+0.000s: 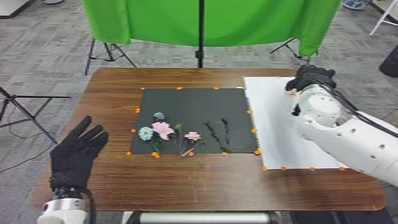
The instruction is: Arrange flowers
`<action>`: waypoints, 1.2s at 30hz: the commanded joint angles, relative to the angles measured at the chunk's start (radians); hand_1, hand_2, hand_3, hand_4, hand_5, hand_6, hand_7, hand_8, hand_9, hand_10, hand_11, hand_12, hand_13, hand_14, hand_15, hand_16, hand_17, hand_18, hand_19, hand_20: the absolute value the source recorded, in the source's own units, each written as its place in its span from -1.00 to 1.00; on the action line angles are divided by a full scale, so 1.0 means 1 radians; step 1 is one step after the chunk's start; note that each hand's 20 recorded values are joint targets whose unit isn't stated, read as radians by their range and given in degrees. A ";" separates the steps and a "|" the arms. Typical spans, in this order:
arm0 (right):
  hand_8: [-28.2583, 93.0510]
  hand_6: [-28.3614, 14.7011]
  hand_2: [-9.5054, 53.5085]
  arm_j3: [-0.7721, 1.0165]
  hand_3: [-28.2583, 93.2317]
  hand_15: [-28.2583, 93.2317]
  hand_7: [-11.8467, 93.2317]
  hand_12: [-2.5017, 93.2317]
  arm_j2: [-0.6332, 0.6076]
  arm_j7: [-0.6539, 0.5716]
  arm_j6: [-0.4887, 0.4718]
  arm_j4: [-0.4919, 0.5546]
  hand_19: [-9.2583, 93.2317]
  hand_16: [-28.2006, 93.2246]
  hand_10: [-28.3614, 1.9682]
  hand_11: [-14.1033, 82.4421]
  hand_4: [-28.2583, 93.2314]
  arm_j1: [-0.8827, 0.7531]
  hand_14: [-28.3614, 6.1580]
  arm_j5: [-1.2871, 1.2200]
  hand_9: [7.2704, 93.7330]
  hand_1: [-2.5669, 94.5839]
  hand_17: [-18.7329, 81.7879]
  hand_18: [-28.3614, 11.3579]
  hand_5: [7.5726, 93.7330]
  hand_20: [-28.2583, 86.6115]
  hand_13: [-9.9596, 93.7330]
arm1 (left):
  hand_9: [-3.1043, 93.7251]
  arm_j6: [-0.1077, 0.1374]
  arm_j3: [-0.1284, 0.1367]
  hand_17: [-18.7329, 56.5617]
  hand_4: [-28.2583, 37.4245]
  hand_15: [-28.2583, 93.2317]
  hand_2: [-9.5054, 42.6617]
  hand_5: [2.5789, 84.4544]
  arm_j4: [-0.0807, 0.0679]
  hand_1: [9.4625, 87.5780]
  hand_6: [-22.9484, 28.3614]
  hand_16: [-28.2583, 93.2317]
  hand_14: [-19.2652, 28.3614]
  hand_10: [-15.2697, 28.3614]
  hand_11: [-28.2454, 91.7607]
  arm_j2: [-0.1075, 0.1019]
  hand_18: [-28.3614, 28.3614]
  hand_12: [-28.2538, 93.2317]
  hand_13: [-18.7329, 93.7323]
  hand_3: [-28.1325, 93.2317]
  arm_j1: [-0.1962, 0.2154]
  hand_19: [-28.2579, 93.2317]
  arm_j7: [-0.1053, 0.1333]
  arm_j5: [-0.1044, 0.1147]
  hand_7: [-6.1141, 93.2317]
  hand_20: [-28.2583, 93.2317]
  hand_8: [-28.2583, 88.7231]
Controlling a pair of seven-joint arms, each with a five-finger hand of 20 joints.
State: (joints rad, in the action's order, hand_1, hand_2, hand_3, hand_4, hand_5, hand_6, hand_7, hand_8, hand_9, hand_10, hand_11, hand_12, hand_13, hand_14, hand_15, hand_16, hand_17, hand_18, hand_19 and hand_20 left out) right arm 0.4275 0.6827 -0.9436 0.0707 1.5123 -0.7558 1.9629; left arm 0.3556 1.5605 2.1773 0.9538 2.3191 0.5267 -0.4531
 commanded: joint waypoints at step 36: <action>-0.53 0.43 -1.00 -0.002 0.70 0.41 -0.27 -0.18 -0.074 -0.087 0.424 -0.019 0.83 0.05 0.64 -0.47 -1.00 -0.044 0.64 0.000 0.96 0.23 -0.03 -0.51 0.75 0.26 0.65 | -0.18 -0.021 0.006 -0.72 -0.92 0.49 -0.38 -0.11 -0.007 -0.64 0.30 -0.73 0.99 0.67 -0.05 0.045 0.96 -0.36 -0.23 0.84 -0.008 0.43 -0.048 -0.039 -0.69 -0.43 -0.65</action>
State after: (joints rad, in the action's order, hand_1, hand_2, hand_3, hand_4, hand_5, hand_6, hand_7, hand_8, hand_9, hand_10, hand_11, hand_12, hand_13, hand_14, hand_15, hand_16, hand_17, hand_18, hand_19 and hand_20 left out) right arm 0.4365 0.6258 -1.0251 0.5463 1.4700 -0.8879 1.8956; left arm 0.3412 1.5690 2.1733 0.9941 2.2968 0.4866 -0.4901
